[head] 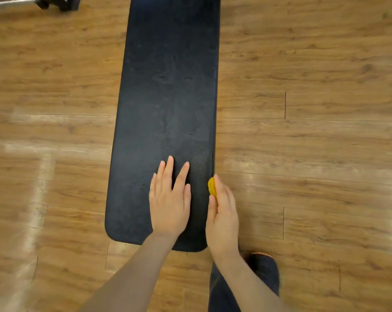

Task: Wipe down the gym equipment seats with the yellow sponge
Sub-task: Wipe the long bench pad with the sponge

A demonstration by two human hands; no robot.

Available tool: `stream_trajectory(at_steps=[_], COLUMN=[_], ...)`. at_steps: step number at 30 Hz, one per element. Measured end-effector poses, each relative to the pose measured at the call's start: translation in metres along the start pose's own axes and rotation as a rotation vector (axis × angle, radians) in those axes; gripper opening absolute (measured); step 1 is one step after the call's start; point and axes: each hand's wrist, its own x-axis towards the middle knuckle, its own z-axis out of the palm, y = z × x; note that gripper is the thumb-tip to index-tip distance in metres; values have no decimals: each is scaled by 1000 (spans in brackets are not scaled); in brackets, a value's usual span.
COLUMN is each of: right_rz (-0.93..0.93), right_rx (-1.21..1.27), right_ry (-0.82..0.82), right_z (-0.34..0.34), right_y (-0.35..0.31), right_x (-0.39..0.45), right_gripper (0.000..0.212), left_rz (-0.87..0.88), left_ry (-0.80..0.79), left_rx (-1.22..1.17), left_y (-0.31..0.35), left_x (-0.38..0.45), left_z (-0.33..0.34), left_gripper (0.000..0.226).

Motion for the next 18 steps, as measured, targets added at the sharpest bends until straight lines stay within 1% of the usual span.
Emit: stream_trajectory(at_steps=[3, 5, 11, 13, 15, 18], right_rz=[34, 45, 85, 82, 85, 106], right_rx=[7, 6, 77, 67, 54, 48], right_ry=[-9, -1, 131, 162, 169, 130], right_z=[2, 3, 8, 12, 14, 10], right_y=[7, 7, -4, -8, -7, -2], right_x=[-30, -33, 9, 13, 4, -24], right_gripper=[45, 44, 41, 41, 41, 41], left_rz=[-4, -5, 4, 4, 2, -6], left_ry=[-3, -1, 15, 18, 12, 16], left_rx=[17, 24, 5, 2, 3, 1], left_y=[1, 0, 0, 0, 0, -1], left_x=[1, 0, 0, 0, 0, 0], left_z=[1, 2, 1, 2, 2, 3], left_gripper=[48, 48, 47, 47, 47, 46])
